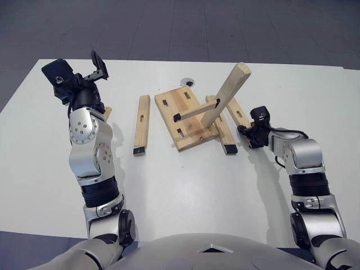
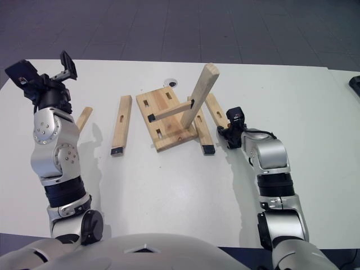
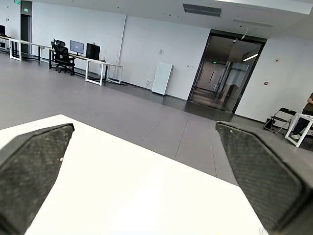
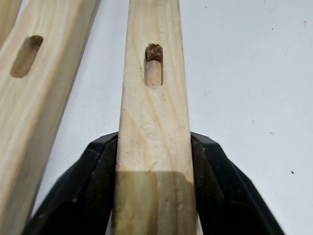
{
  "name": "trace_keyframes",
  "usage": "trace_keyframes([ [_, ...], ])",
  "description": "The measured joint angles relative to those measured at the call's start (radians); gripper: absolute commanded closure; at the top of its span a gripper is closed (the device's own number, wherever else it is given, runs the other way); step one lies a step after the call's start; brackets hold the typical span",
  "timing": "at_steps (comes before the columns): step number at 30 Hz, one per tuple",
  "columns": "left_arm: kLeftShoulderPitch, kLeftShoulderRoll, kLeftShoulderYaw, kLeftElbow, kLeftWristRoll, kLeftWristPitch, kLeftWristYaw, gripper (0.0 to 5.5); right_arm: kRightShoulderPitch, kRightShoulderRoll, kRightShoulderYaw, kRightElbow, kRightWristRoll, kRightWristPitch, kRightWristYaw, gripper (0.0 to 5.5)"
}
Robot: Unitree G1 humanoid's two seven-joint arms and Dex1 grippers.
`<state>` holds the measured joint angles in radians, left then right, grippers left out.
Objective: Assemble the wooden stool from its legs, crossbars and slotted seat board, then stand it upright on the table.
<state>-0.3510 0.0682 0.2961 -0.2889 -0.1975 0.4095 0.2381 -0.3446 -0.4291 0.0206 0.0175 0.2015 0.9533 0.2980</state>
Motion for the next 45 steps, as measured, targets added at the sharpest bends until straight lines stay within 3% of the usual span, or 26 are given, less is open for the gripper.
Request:
trace_keyframes([
  [3, 0.001, 0.011, 0.003, 0.020, 0.001, 0.023, -0.007, 0.10, 0.030, 0.027, -0.019, -0.001, -0.009, -0.076, -0.020, 3.46],
  [9, -0.014, 0.114, 0.092, 0.030, -0.092, 0.034, -0.125, 0.10, -0.082, 0.049, -0.257, -0.073, 0.047, -0.382, -0.067, 3.46],
  [15, -0.112, 0.186, 0.126, -0.122, -0.504, 0.113, -0.380, 0.10, -0.259, 0.034, -0.333, -0.255, 0.144, -0.527, -0.050, 3.46],
  [19, -0.222, 0.192, 0.102, -0.203, -0.809, 0.196, -0.424, 0.10, -0.300, 0.050, -0.281, -0.347, 0.181, -0.574, -0.015, 3.46],
  [22, -0.340, 0.141, 0.058, -0.217, -0.982, 0.206, -0.357, 0.10, -0.292, 0.059, -0.175, -0.407, 0.150, -0.632, 0.042, 3.46],
  [29, -0.398, 0.061, -0.052, -0.176, -1.033, 0.207, -0.238, 0.10, -0.186, 0.056, -0.009, -0.516, 0.079, -0.684, 0.114, 3.46],
  [34, -0.405, 0.054, -0.058, -0.168, -1.044, 0.183, -0.204, 0.84, -0.161, 0.056, 0.016, -0.515, 0.054, -0.697, 0.128, 3.46],
  [36, -0.394, 0.056, -0.058, -0.169, -1.063, 0.183, -0.200, 0.63, -0.161, 0.054, 0.040, -0.504, 0.013, -0.717, 0.129, 3.46],
  [45, -0.315, 0.092, -0.119, -0.199, -1.048, 0.193, -0.234, 2.13, -0.135, 0.046, 0.105, -0.495, -0.082, -0.752, 0.140, 3.46],
])
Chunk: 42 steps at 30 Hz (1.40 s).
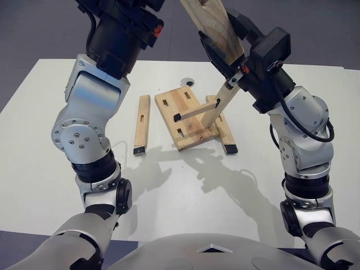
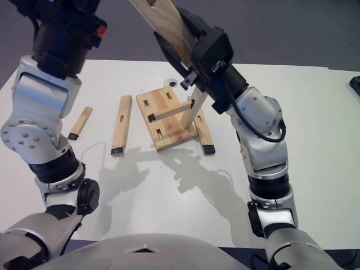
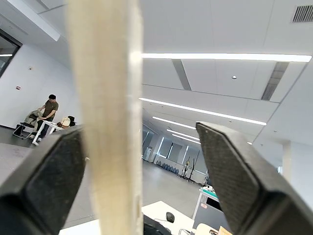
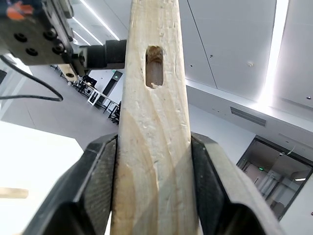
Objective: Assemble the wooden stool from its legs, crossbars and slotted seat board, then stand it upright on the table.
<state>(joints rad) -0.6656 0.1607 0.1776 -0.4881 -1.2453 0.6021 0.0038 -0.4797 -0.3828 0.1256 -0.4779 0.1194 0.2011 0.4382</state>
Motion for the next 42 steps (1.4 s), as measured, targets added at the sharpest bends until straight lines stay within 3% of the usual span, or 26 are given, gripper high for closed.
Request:
trace_keyframes([
  [11, 0.041, 0.032, -0.009, -0.024, 0.017, -0.012, -0.036, 4.03, 0.041, -0.035, 0.015, 0.024, -0.065, -0.022, 0.037, 3.46],
  [25, 0.068, 0.052, -0.013, 0.006, 0.145, -0.049, -0.077, 4.34, 0.037, -0.011, 0.041, 0.059, -0.101, -0.017, 0.043, 3.46],
  [26, 0.069, 0.054, -0.012, 0.012, 0.154, -0.050, -0.080, 4.34, 0.033, -0.006, 0.044, 0.068, -0.114, -0.016, 0.042, 3.09],
  [35, 0.073, 0.070, 0.075, 0.052, 0.190, -0.104, -0.080, 4.46, 0.019, -0.002, 0.005, 0.126, -0.159, 0.032, -0.014, 1.53],
  [38, 0.064, 0.069, 0.099, 0.080, 0.195, -0.123, -0.070, 4.46, 0.046, -0.005, -0.051, 0.087, -0.048, 0.076, 0.033, 1.01],
  [42, 0.060, 0.098, 0.172, 0.087, 0.200, -0.142, -0.046, 4.46, 0.054, -0.011, -0.245, 0.015, 0.268, 0.235, 0.075, 0.41],
])
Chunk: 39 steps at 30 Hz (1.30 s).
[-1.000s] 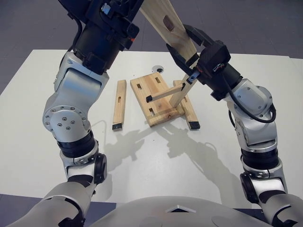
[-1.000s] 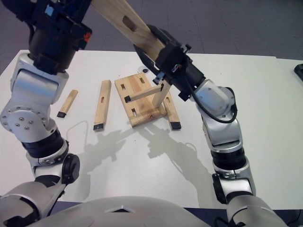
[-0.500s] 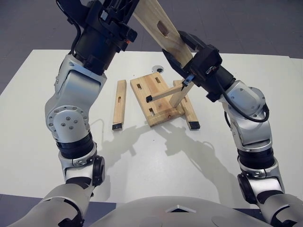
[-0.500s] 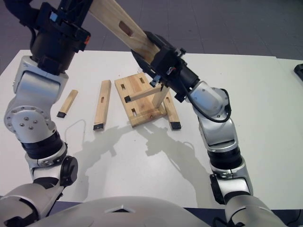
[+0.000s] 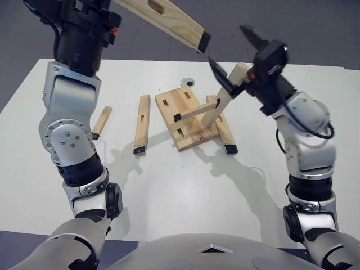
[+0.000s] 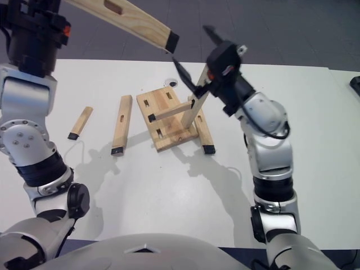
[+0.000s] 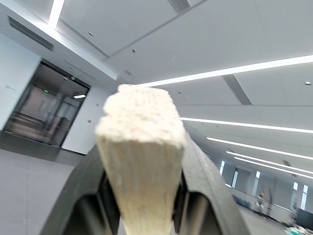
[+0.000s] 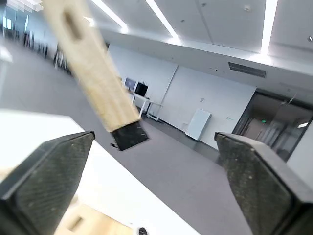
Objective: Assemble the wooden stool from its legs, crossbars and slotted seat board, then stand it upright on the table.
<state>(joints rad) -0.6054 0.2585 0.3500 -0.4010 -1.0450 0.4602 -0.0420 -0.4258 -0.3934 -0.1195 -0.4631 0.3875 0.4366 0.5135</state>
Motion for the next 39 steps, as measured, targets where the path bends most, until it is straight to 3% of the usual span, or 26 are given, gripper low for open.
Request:
trace_keyframes([
  [3, 0.026, 0.066, 0.075, 0.000, 0.005, -0.005, 0.008, 4.46, 0.069, -0.094, -0.116, -0.075, 0.247, 0.128, 0.126, 0.10],
  [5, 0.099, 0.148, 0.161, -0.008, 0.019, 0.000, 0.009, 4.46, 0.213, -0.191, -0.118, -0.122, 0.288, 0.178, 0.225, 0.10],
  [8, 0.159, 0.193, 0.202, -0.011, 0.018, 0.022, 0.009, 4.46, 0.334, -0.215, -0.064, -0.135, 0.316, 0.238, 0.256, 0.10],
  [12, 0.210, 0.192, 0.190, -0.038, 0.002, 0.039, 0.010, 4.46, 0.411, -0.209, 0.066, -0.094, 0.250, 0.289, 0.197, 0.10],
  [18, 0.246, 0.189, 0.130, -0.054, 0.040, 0.054, 0.018, 4.46, 0.415, -0.103, 0.190, 0.107, 0.141, 0.331, 0.050, 0.10],
  [28, 0.267, 0.195, 0.052, -0.024, 0.143, 0.095, 0.043, 4.46, 0.310, -0.114, 0.152, 0.270, 0.094, 0.345, 0.025, 0.10],
  [39, 0.296, 0.178, 0.043, -0.007, 0.157, 0.132, 0.059, 4.46, 0.302, -0.089, 0.161, 0.221, 0.126, 0.385, 0.063, 0.10],
])
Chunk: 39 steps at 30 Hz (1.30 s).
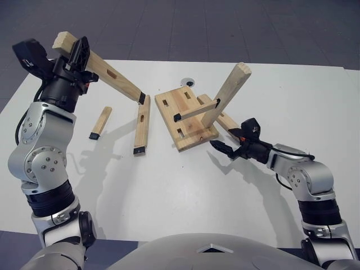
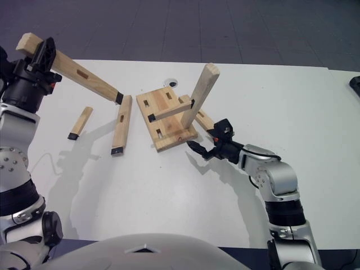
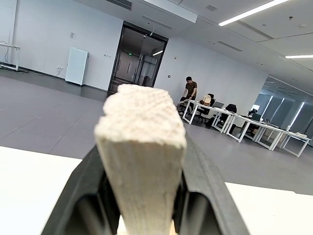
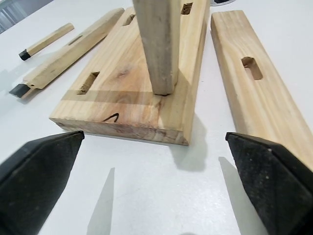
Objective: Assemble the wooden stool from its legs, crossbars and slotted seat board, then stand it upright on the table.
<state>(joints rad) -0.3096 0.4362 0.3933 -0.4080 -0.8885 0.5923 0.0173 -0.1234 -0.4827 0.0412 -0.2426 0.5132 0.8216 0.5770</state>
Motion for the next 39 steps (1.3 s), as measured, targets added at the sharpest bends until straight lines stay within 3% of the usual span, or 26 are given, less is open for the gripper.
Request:
trace_keyframes([
  [6, -0.013, -0.034, 0.045, 0.006, -0.061, 0.071, 0.137, 4.46, -0.042, 0.039, 0.093, 0.107, -0.107, -0.052, -0.028, 0.10],
  [18, -0.023, -0.058, 0.009, -0.056, -0.139, 0.176, 0.256, 4.46, -0.056, 0.124, 0.135, 0.081, -0.135, -0.025, -0.061, 0.10],
  [39, -0.019, -0.120, -0.075, -0.006, -0.097, 0.198, 0.264, 4.46, -0.086, 0.241, 0.177, 0.087, -0.177, -0.017, -0.128, 0.10],
])
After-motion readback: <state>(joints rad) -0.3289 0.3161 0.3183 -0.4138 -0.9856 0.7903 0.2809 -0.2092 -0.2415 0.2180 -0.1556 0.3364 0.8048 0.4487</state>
